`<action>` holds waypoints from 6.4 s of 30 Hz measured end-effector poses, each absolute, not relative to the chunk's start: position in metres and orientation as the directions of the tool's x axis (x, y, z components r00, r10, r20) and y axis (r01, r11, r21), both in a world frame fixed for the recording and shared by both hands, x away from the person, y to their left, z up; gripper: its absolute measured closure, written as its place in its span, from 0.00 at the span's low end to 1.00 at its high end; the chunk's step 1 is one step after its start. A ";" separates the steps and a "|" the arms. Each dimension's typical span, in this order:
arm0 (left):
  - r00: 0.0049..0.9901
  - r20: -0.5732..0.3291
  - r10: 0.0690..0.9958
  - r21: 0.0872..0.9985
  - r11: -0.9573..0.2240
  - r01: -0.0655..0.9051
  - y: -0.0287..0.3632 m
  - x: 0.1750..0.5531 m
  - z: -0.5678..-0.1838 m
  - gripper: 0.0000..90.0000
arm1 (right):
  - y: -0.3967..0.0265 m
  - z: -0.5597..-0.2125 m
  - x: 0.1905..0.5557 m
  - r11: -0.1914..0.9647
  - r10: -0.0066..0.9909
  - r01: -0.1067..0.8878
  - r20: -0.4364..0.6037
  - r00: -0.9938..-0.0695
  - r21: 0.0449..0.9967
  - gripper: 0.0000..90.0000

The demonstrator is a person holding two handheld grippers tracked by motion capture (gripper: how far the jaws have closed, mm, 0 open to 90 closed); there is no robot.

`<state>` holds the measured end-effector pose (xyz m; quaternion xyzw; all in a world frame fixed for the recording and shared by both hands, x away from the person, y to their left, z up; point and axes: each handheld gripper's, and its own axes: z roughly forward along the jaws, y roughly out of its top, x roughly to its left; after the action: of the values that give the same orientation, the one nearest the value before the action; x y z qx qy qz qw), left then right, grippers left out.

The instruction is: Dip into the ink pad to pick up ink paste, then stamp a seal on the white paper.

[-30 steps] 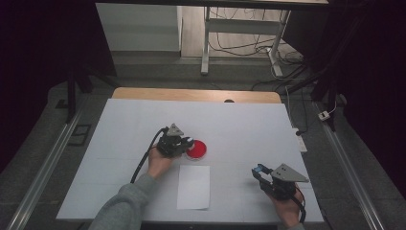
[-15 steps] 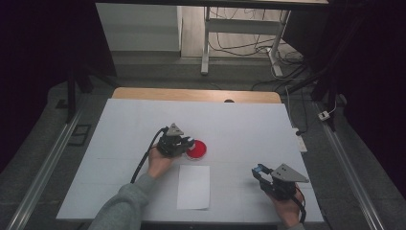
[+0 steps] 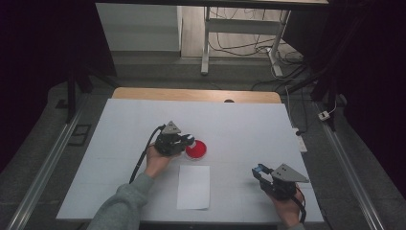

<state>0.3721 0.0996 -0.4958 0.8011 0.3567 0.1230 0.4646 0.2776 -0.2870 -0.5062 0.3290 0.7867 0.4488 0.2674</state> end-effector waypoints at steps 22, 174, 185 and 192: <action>0.772 -0.157 0.616 0.853 -0.310 0.420 0.117 0.351 -0.469 0.84 | -0.287 -0.506 0.277 0.379 0.755 0.272 -0.126 -0.643 0.884 0.72; 0.878 -0.151 0.455 0.768 -0.505 0.394 0.088 0.285 -0.510 0.84 | -0.285 -0.507 0.278 0.393 0.751 0.274 -0.135 -0.646 0.878 0.72; 0.881 -0.148 0.450 0.761 -0.517 0.392 0.085 0.285 -0.515 0.84 | -0.284 -0.508 0.278 0.396 0.750 0.272 -0.138 -0.647 0.877 0.72; 0.881 -0.147 0.450 0.760 -0.519 0.392 0.084 0.285 -0.516 0.84 | -0.284 -0.508 0.278 0.397 0.749 0.272 -0.138 -0.647 0.877 0.72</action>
<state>0.2848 0.0842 -0.5158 0.8708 0.2418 0.0343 0.4266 0.2778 -0.2845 -0.5077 0.3227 0.7914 0.4443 0.2686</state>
